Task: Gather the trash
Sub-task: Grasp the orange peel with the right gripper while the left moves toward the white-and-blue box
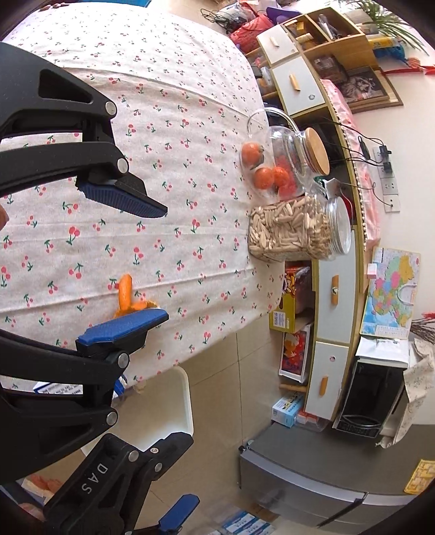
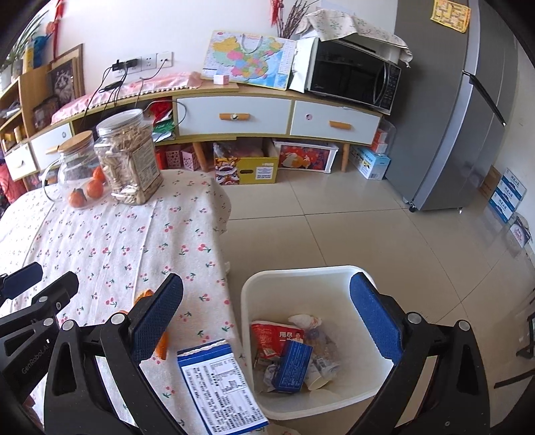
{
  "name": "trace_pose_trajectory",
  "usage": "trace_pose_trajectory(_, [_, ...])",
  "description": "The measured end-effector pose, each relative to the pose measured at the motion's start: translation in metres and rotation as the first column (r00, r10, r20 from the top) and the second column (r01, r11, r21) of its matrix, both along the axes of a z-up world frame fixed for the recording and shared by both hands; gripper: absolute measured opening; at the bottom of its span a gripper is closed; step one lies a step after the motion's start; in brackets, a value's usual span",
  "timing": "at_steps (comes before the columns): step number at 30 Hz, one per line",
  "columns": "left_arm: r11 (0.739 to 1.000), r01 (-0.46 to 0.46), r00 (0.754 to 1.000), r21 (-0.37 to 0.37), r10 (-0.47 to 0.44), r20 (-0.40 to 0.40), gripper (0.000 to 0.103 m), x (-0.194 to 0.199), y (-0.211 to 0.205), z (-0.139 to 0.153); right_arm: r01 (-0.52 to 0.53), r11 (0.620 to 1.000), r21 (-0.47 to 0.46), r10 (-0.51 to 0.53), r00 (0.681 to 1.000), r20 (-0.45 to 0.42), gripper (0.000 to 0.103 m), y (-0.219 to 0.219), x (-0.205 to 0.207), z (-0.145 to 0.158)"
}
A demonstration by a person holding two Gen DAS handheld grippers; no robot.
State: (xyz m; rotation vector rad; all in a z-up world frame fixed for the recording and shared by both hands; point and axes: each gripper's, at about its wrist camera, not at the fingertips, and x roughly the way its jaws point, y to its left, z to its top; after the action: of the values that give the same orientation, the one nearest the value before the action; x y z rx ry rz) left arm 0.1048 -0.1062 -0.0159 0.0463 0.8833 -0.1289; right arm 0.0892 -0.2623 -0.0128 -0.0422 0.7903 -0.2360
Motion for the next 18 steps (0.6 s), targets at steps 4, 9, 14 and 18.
trace_pose_trajectory(4, [0.999,-0.042,0.999,-0.003,0.042,-0.017,0.056,0.002,0.033,-0.009,-0.040,0.999,-0.001,0.040,0.997,-0.061,0.096,0.025,0.016,-0.017])
trace_pose_trajectory(9, [0.994,-0.102,0.993,-0.030,0.100,-0.064,0.056,0.010,0.070,-0.021,-0.088,0.995,0.042,0.093,0.984,-0.155,0.096,0.053,0.035,-0.041])
trace_pose_trajectory(14, [0.991,-0.129,0.989,-0.045,0.126,-0.076,0.056,0.012,0.096,-0.022,-0.102,0.990,0.094,0.122,0.965,-0.231,0.096,0.073,0.054,-0.062])
trace_pose_trajectory(18, [0.989,-0.143,0.986,-0.048,0.139,-0.089,0.062,0.013,0.110,-0.025,-0.122,0.985,0.126,0.154,0.943,-0.293,0.089,0.089,0.066,-0.079])
